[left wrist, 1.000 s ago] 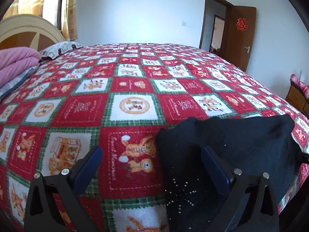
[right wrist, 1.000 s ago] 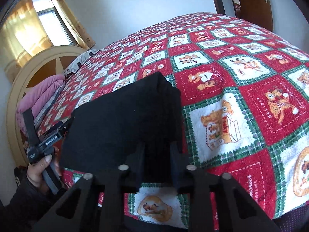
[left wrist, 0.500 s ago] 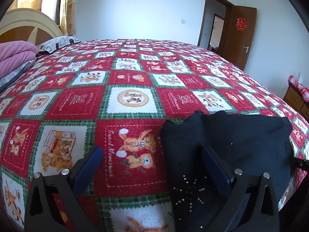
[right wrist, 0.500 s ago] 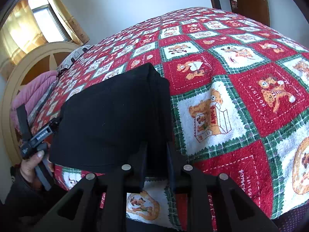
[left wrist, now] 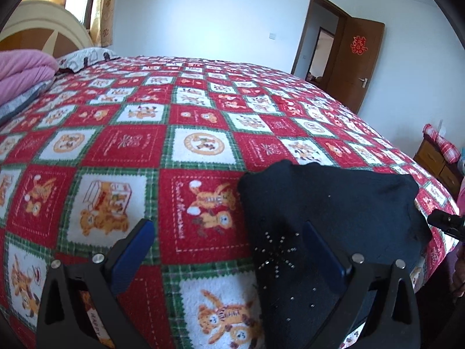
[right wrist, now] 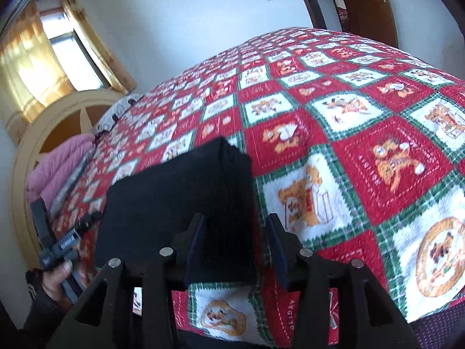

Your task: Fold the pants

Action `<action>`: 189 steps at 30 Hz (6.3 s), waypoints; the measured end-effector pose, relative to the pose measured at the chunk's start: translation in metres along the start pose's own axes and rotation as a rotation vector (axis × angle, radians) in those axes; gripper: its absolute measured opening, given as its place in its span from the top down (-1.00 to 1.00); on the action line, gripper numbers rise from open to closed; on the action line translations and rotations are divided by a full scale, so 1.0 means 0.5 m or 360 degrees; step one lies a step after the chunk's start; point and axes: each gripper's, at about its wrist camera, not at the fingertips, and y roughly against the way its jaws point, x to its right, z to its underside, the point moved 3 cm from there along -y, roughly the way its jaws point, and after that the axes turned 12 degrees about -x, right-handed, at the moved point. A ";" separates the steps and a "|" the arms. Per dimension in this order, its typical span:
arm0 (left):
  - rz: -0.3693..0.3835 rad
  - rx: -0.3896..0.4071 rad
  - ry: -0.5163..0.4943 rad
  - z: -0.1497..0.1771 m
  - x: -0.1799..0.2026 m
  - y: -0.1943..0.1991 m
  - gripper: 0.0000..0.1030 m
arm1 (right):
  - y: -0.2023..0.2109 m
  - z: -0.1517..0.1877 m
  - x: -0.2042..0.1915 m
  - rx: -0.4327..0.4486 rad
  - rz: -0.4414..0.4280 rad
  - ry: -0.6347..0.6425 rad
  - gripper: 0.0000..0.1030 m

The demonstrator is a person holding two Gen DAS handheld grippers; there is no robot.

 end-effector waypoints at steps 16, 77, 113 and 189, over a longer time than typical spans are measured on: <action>0.0189 0.0007 -0.0051 0.005 0.045 -0.032 -1.00 | -0.101 -0.058 0.031 -0.0139 -0.0237 -0.0084 0.04; 0.0114 0.0289 0.0279 -0.102 -0.297 0.117 0.80 | -0.310 -0.275 -0.466 -0.0143 -0.0403 0.0573 0.57; -0.0549 0.0155 0.0381 -0.018 -0.361 0.112 -0.96 | -0.458 -0.305 -0.446 -0.0152 0.0120 0.0449 -0.25; -0.0402 0.0438 0.0176 0.008 -0.149 0.317 -1.00 | 0.045 -0.006 -0.534 0.0494 0.0188 0.0832 -0.34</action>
